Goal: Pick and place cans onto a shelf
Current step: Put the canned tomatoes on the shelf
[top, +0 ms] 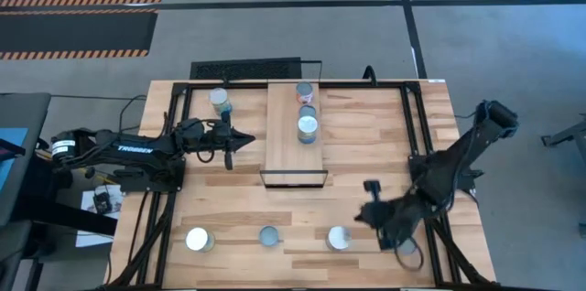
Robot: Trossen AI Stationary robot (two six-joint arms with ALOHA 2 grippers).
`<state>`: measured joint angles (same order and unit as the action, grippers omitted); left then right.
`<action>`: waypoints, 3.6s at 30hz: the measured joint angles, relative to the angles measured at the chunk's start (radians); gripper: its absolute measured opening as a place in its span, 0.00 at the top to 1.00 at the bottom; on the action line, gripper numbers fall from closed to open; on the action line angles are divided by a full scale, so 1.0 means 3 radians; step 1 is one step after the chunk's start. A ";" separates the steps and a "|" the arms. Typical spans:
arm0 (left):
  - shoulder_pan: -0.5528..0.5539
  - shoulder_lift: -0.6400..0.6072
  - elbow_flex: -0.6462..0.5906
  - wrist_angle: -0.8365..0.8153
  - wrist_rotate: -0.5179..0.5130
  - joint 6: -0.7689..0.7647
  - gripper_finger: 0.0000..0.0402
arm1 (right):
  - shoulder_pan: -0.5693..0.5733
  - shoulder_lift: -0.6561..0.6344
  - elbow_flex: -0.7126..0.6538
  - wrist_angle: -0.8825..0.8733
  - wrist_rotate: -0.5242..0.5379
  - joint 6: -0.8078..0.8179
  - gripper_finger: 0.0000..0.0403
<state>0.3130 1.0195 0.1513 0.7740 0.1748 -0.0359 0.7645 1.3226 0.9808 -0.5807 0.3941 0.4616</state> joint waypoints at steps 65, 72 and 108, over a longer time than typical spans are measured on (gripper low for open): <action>-0.0662 0.0003 0.0000 -0.0060 -0.0514 -0.0107 1.00 | -0.0147 0.1887 0.2163 -0.1268 -0.0421 -0.0506 0.98; -0.0710 0.0003 0.0000 -0.0050 -0.0667 -0.0058 1.00 | -0.0315 0.1704 0.2912 -0.1636 -0.0301 -0.0678 0.98; -0.0710 0.0003 0.0000 -0.0066 -0.0837 -0.0034 1.00 | -0.2140 0.0359 0.1750 -0.1637 -0.0485 -0.2111 1.00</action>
<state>0.1001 1.0203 0.1513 0.7543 -0.0763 -0.0460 0.1226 1.4303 1.5058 -1.0717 0.2485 -0.1716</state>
